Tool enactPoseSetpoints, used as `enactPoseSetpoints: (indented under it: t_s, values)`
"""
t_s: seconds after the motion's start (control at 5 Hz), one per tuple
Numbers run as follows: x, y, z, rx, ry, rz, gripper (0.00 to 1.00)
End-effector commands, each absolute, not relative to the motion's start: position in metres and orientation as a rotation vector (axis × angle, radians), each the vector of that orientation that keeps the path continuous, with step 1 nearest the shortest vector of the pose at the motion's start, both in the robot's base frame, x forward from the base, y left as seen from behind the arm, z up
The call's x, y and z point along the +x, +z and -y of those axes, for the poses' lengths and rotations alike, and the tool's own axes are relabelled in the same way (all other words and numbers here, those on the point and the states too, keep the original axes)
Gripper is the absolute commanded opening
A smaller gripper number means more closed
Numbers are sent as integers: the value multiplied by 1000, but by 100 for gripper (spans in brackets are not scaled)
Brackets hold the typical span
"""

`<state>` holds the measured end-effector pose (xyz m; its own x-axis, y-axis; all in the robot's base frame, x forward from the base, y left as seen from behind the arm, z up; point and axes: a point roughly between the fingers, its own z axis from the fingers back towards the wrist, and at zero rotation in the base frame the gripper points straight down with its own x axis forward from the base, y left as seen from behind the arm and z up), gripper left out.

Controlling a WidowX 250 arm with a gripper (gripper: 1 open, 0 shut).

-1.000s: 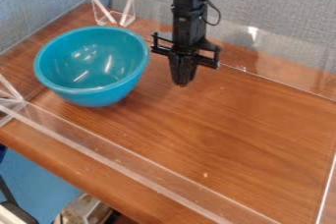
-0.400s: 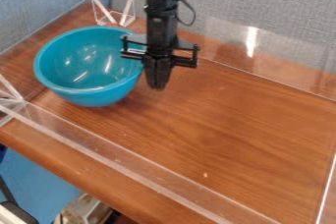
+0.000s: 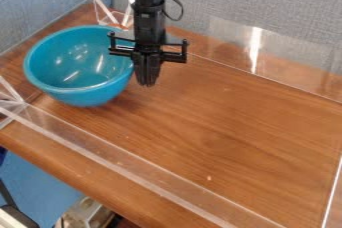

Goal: Put the mushroom in the blue bowl

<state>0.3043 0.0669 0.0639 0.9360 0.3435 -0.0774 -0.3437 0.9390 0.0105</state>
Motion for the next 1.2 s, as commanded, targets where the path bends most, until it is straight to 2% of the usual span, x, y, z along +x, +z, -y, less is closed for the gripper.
enactPoseSetpoints:
  t_s: [0.0, 0.4, 0.8, 1.0]
  values:
    - [309, 87, -73, 11, 429, -15, 0]
    - [313, 93, -60, 14, 546, -21, 0]
    - [326, 80, -51, 34, 628, -27, 0]
    - [317, 71, -49, 48, 604, -31, 0]
